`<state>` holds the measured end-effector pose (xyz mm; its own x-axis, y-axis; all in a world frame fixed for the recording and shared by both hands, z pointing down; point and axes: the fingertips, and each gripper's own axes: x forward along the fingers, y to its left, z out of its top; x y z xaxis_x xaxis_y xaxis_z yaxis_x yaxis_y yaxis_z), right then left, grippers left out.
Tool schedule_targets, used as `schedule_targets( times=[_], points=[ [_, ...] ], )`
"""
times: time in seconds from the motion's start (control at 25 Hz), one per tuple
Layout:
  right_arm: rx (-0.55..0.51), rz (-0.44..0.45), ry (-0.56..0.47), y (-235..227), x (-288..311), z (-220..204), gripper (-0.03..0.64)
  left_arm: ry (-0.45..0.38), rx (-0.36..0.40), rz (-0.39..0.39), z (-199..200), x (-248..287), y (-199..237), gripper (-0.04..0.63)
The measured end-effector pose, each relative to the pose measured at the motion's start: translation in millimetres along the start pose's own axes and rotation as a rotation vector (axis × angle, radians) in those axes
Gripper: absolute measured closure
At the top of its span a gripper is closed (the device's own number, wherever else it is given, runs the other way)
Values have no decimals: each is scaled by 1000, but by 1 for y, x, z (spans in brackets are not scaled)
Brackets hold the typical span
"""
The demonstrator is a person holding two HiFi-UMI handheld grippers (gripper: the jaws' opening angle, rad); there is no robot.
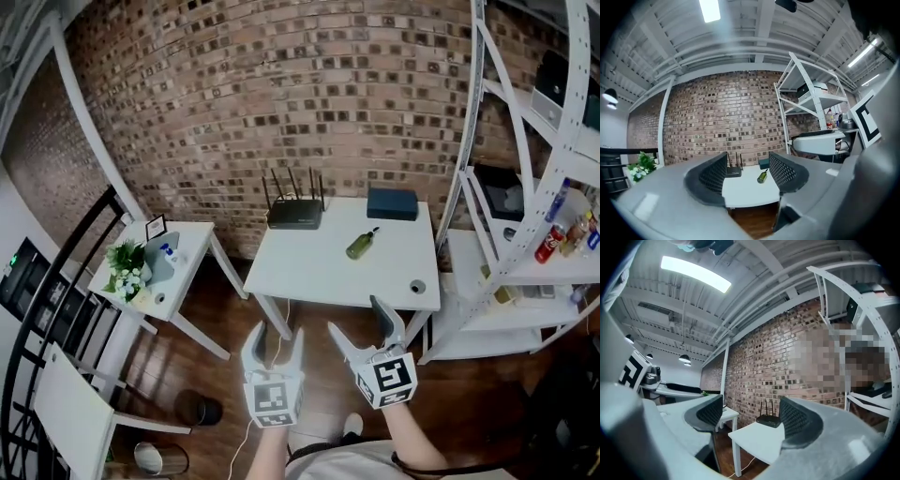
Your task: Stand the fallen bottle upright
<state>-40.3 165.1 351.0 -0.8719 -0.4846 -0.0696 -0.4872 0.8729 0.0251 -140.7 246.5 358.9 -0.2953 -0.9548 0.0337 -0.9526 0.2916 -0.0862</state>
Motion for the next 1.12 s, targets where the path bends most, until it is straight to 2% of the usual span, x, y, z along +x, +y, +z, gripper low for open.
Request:
schedule_targets(
  times=[0.12, 0.2, 0.28, 0.48, 0.68, 1.0, 1.08, 1.12],
  points=[
    [44, -26, 30, -33, 20, -25, 260, 50, 0, -35, -19, 44, -10, 310],
    [72, -26, 82, -48, 28, -48, 329, 103, -9, -71, -37, 70, -16, 310],
    [76, -48, 113, -67, 34, -63, 365, 117, -7, -111, -45, 97, -25, 310],
    [68, -194, 147, -143, 50, -83, 366, 131, -13, -249, -57, 182, -65, 310],
    [67, -315, 181, -226, 91, -100, 365, 151, -21, -375, -70, 283, -94, 310],
    [65, -431, 207, -318, 196, -102, 365, 151, -14, -483, -66, 436, -95, 310],
    [78, -436, 239, -326, 215, -117, 365, 189, -23, -535, -80, 460, -96, 316],
    [81, -433, 258, -329, 225, -125, 365, 235, -41, -588, -92, 471, -101, 327]
  ],
)
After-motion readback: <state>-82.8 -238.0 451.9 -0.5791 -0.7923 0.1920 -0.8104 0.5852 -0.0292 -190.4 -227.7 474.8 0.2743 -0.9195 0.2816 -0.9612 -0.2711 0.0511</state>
